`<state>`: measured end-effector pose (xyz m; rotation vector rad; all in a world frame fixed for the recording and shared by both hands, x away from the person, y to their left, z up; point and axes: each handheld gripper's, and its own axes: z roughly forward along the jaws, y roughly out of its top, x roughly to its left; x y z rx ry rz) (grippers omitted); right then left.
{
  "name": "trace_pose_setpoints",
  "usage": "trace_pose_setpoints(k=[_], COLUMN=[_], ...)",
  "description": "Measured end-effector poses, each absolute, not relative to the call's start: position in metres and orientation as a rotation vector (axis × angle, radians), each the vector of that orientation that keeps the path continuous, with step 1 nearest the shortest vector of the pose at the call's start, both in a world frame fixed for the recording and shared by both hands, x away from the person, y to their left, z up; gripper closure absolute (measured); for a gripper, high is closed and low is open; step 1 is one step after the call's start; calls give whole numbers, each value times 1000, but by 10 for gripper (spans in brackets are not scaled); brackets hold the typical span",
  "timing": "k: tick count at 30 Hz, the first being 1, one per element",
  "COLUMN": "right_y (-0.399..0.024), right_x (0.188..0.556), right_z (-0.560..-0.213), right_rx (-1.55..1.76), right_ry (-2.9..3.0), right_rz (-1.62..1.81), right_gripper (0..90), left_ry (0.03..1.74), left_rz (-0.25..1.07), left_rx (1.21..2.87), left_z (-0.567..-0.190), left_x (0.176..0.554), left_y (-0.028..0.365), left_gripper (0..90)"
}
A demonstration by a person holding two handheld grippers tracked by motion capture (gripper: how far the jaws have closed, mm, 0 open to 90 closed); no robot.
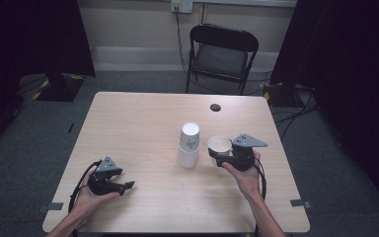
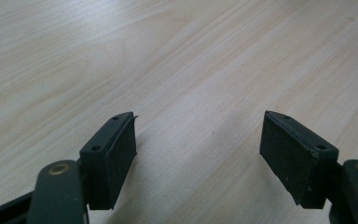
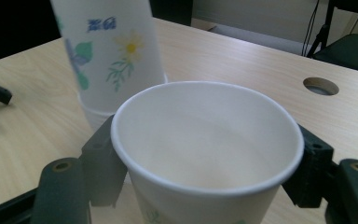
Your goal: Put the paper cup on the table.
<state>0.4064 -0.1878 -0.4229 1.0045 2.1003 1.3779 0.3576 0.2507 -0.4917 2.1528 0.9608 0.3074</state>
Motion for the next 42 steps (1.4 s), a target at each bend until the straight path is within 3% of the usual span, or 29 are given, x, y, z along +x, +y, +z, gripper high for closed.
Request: trace_pose_setpoints(k=[7,20,31,42], right_y=[-190,-192,-167,-169], right_x=[430,478,488,481], right_z=[-421,-435,-462,-471], right_rx=[1036,1123,1137,1146], right_ry=[2078,2039,2072,2058], right_rz=[1372,1279,1258,1251], right_gripper=[291,290,288,278], left_ry=[942,965,983,985], left_rz=[394,422,425,427], left_rx=[2184,2135,2129,2131], left_z=[-495,-501,-501,-501], left_x=[359,360,360,361], left_y=[245,243,243,243], left_gripper=[235,163,149,149])
